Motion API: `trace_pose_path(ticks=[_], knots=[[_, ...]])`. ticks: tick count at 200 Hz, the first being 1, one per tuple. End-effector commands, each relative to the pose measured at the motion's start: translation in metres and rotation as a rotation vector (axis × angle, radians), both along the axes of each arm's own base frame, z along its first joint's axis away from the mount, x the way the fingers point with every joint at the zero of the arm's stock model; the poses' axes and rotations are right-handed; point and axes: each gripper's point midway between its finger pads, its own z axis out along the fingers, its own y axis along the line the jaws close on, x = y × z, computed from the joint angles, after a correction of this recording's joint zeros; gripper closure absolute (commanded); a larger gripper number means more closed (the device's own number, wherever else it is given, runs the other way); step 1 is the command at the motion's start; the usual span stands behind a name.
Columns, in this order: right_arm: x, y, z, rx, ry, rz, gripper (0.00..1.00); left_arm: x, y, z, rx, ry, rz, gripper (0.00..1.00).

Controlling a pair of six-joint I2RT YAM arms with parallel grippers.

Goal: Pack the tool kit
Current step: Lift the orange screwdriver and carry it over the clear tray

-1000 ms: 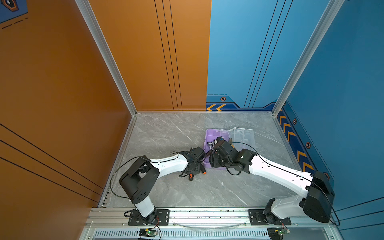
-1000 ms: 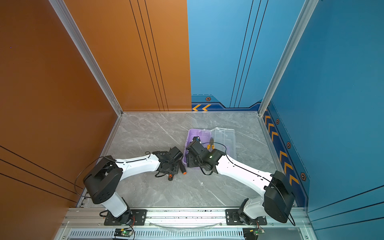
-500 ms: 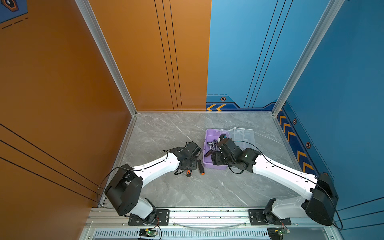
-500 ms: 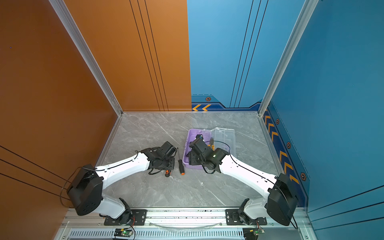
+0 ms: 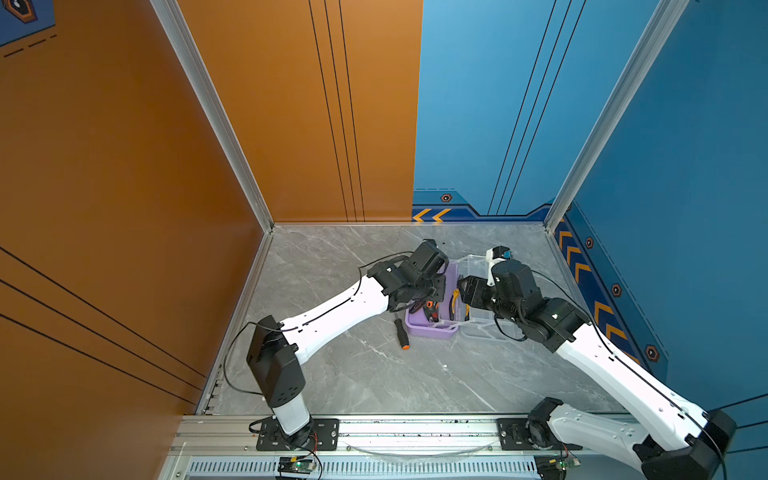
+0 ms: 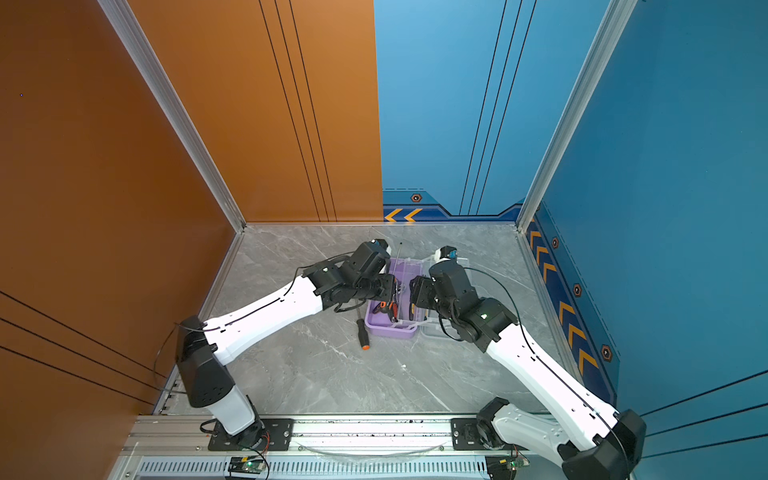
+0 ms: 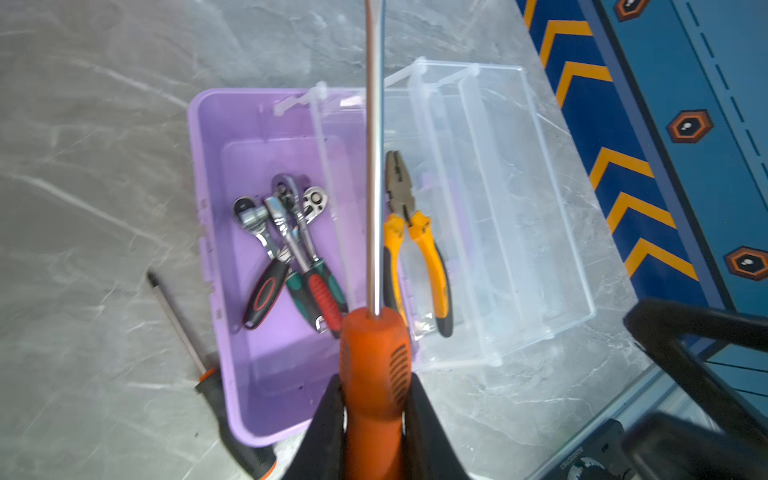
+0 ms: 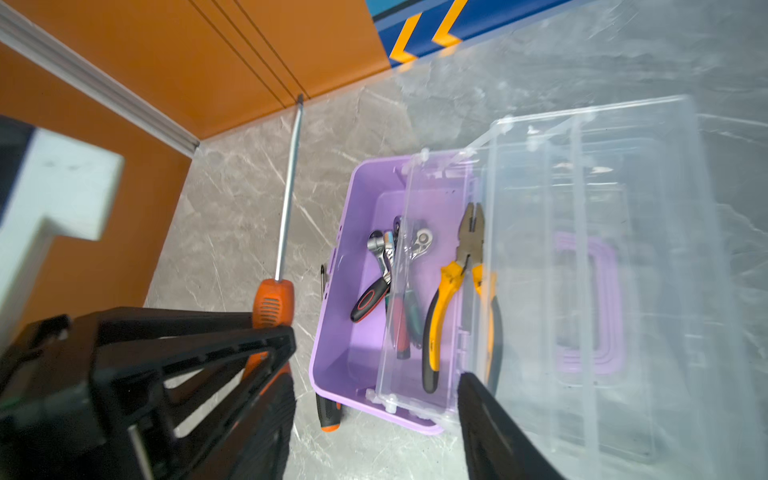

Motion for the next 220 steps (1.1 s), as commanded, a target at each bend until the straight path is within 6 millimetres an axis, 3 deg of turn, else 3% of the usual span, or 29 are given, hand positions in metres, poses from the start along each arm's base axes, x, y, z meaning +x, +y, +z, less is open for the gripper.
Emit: trace_pose_path(ticks=[1, 40, 89, 162, 220], knots=[[-0.004, -0.019, -0.005, -0.016, 0.005, -0.046, 0.36, 0.0, -0.034, 0.004, -0.016, -0.003, -0.086, 1.0], [-0.008, -0.031, -0.005, -0.006, 0.008, -0.07, 0.36, 0.004, -0.087, 0.001, -0.072, 0.013, -0.139, 1.0], [-0.012, -0.043, -0.009, 0.008, 0.016, -0.089, 0.36, 0.01, -0.117, -0.023, -0.124, 0.069, -0.127, 1.0], [-0.017, -0.057, -0.019, 0.012, 0.032, -0.119, 0.36, 0.021, -0.14, -0.045, -0.181, 0.148, -0.097, 1.0], [-0.016, -0.06, -0.033, -0.003, 0.071, -0.126, 0.36, 0.034, -0.128, -0.07, -0.164, 0.203, -0.033, 1.0]])
